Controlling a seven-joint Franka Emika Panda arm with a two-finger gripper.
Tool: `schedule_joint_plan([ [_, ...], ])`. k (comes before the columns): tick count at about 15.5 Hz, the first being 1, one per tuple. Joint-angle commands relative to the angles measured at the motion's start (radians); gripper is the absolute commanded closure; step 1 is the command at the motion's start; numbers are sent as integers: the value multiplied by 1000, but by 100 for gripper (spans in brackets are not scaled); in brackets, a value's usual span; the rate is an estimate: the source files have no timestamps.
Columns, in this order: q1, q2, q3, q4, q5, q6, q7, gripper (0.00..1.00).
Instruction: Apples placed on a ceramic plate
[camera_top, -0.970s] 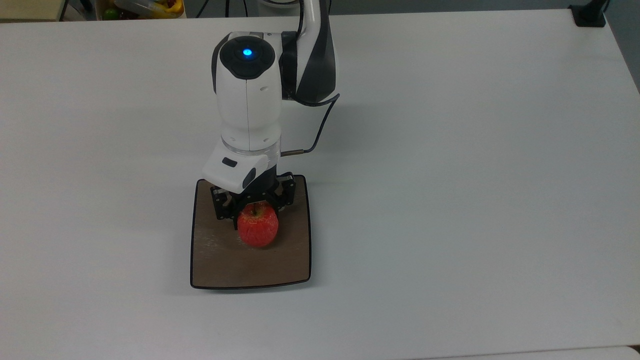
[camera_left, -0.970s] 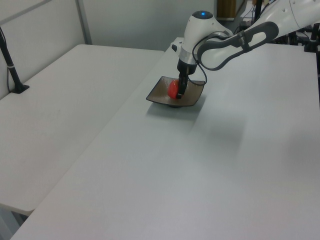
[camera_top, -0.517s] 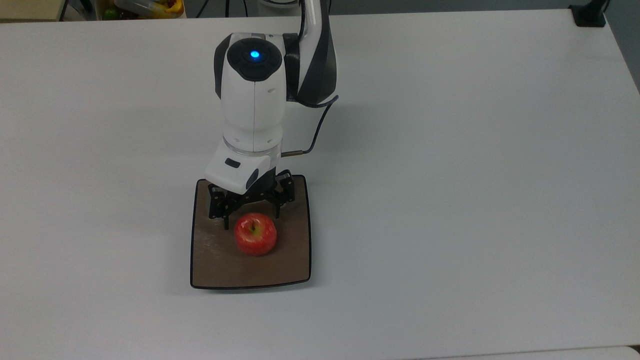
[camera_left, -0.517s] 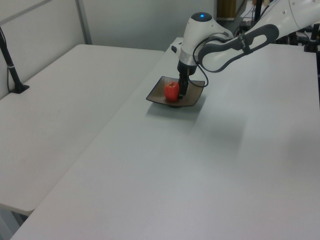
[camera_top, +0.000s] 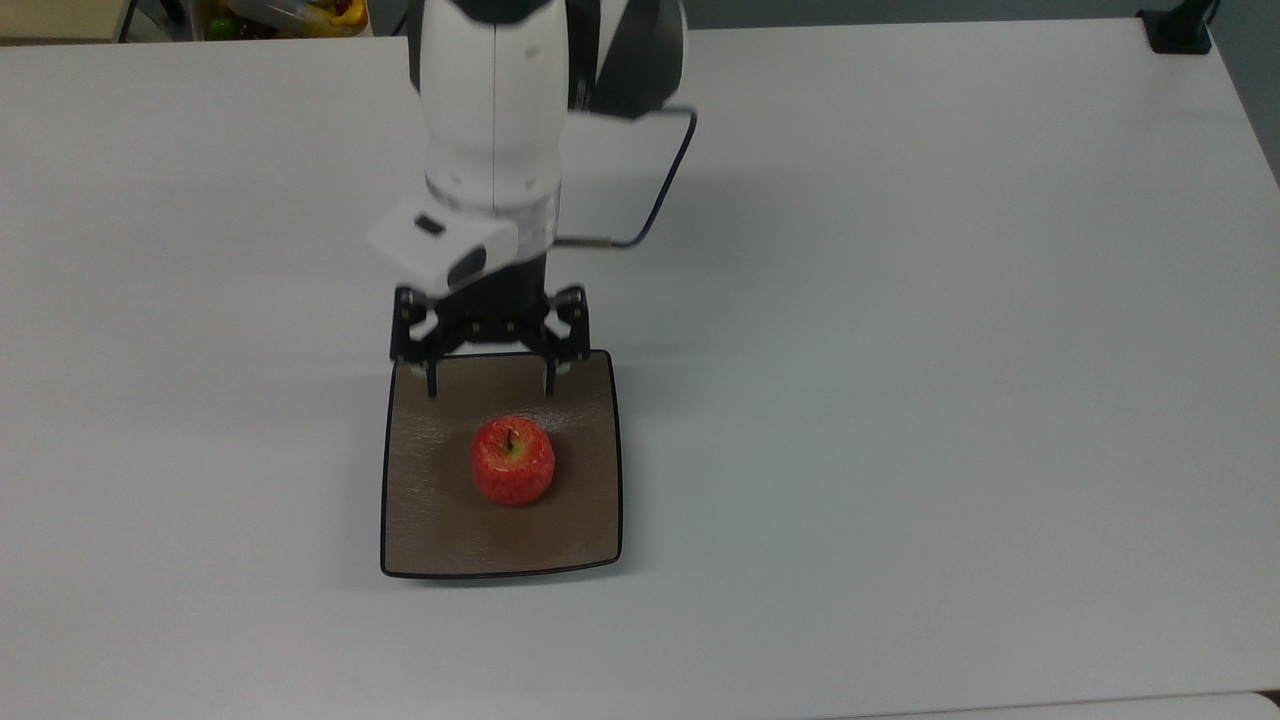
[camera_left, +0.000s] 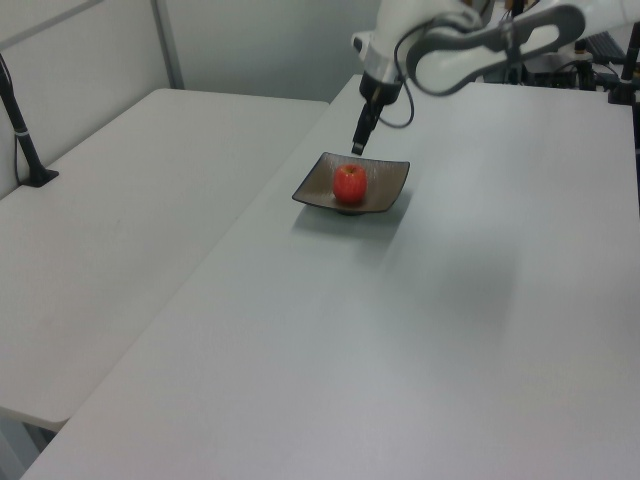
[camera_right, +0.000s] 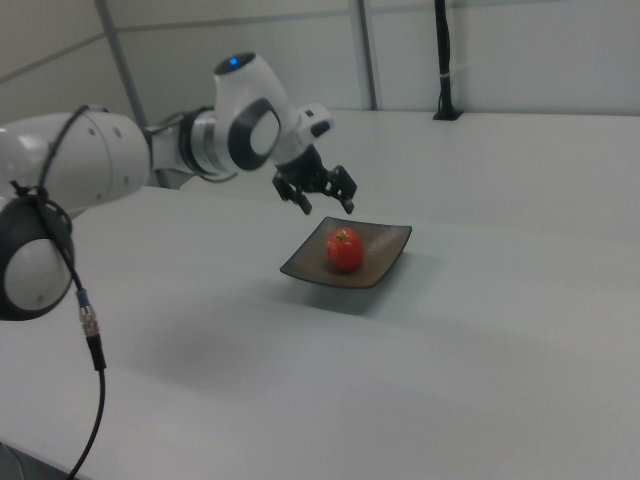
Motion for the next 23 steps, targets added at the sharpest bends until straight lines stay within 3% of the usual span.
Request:
schedule_joint_plan([
  [1,22,-189,-12,-52,-5,-168,111,0],
  [6,20,-344,-12,-44,59,-406,114,0],
  [11,-8,-461,31,-72,100,-568,188,0],
  [17,-35,-560,74,-196,101,-587,277,0],
  [21,-43,-582,102,-247,101,-576,256,0],
  [23,-47,-577,102,-248,101,-570,181,0],
])
